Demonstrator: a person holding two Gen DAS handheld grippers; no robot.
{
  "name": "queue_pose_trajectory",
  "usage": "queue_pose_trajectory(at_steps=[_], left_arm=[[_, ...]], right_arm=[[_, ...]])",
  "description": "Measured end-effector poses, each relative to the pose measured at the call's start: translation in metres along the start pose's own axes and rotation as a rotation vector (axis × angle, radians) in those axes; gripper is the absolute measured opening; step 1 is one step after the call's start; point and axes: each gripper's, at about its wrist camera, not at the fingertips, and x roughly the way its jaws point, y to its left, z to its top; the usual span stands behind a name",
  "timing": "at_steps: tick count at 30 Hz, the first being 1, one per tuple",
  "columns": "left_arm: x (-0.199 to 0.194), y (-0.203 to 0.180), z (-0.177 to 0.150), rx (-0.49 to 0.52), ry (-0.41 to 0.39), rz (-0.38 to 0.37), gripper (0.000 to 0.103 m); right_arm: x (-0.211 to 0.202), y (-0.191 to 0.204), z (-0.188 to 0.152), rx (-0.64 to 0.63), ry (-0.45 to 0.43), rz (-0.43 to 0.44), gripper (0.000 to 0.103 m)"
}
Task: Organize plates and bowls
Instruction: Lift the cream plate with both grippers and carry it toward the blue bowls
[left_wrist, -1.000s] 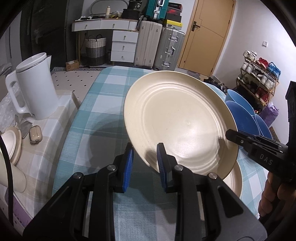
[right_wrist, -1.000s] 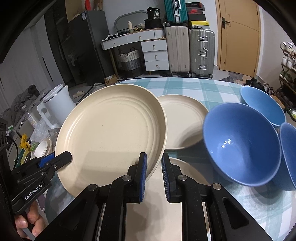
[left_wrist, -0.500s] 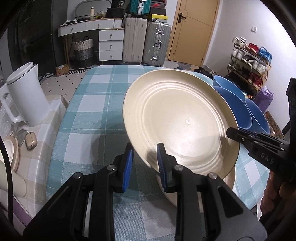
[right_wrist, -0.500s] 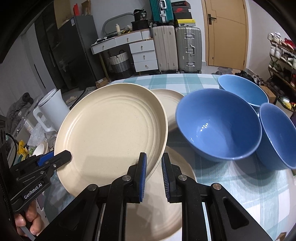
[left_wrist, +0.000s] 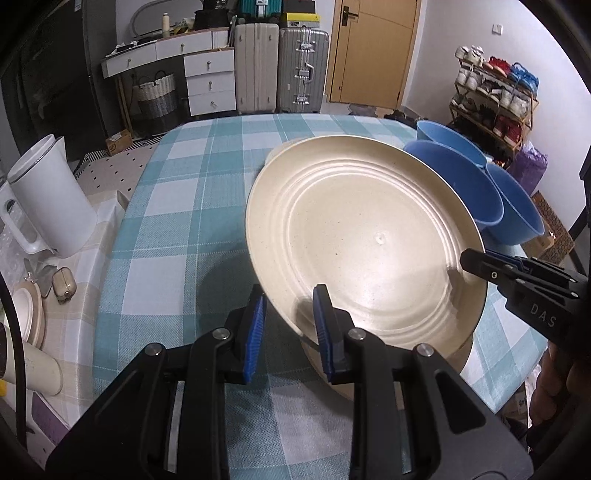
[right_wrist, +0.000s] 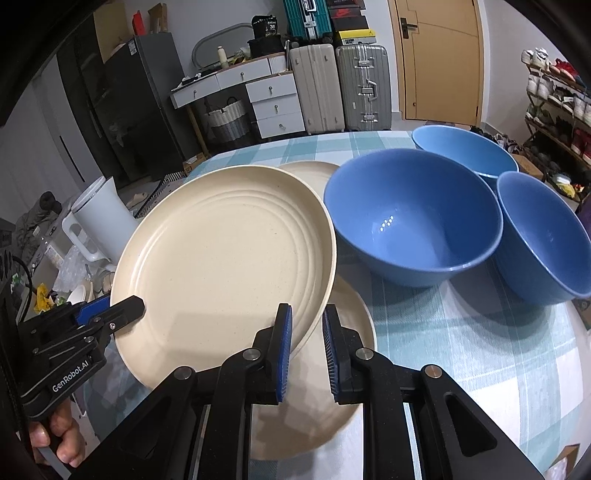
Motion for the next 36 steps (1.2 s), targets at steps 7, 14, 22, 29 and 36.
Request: queue_pose_trajectory(at_steps=[7, 14, 22, 29, 36], left_arm=[[0.008, -0.005, -0.007, 0.028, 0.045, 0.010, 0.022], [0.017, -0.011, -0.012, 0.071, 0.081, 0.018, 0.022], [0.025, -0.024, -0.018, 0.119, 0.105, 0.038, 0.023], [0.032, -0.030, -0.021, 0.159, 0.133, 0.054, 0.023], [0.040, -0.033, -0.025, 0.188, 0.158, 0.050, 0.023]], right_arm=[[0.002, -0.004, -0.011, 0.014, 0.021, -0.010, 0.017], [0.003, -0.011, -0.023, 0.025, 0.045, -0.015, 0.017], [0.005, -0.016, -0.033, 0.024, 0.073, -0.044, 0.018], [0.003, -0.017, -0.037, 0.021, 0.081, -0.052, 0.018], [0.002, -0.020, -0.041, 0.022, 0.095, -0.061, 0.018]])
